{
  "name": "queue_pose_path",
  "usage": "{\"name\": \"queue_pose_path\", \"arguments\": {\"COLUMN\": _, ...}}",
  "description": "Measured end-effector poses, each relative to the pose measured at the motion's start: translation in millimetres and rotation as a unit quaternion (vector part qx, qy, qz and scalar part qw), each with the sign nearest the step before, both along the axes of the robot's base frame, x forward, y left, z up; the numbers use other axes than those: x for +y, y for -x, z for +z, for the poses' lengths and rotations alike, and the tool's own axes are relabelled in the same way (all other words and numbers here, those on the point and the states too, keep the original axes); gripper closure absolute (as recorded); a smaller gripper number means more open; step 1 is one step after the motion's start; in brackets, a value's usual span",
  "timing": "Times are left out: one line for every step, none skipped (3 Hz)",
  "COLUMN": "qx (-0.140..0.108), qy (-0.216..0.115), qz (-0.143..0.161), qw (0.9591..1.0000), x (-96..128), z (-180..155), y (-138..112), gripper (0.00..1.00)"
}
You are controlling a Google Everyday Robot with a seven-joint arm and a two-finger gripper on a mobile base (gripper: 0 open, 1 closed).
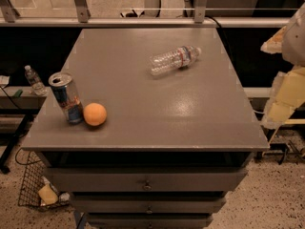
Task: Place water bottle upright
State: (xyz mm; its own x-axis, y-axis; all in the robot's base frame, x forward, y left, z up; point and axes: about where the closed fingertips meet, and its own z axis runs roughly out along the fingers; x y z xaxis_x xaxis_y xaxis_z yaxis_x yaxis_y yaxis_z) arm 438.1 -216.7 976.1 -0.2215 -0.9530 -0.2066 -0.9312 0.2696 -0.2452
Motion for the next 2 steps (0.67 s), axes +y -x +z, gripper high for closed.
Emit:
{"name": "queue_pose_path", "arguments": {"qx": 0.0, "qy": 0.0, "qz": 0.0, "qw": 1.0, "x": 0.0, "z": 0.0, "y": 0.0, "gripper": 0.0}}
{"name": "queue_pose_path", "arguments": {"qx": -0.023, "qy": 0.011, "qz": 0.049, "qw": 0.9984, "x": 12.8, "z": 4.4, "y": -22.8, "gripper": 0.0}}
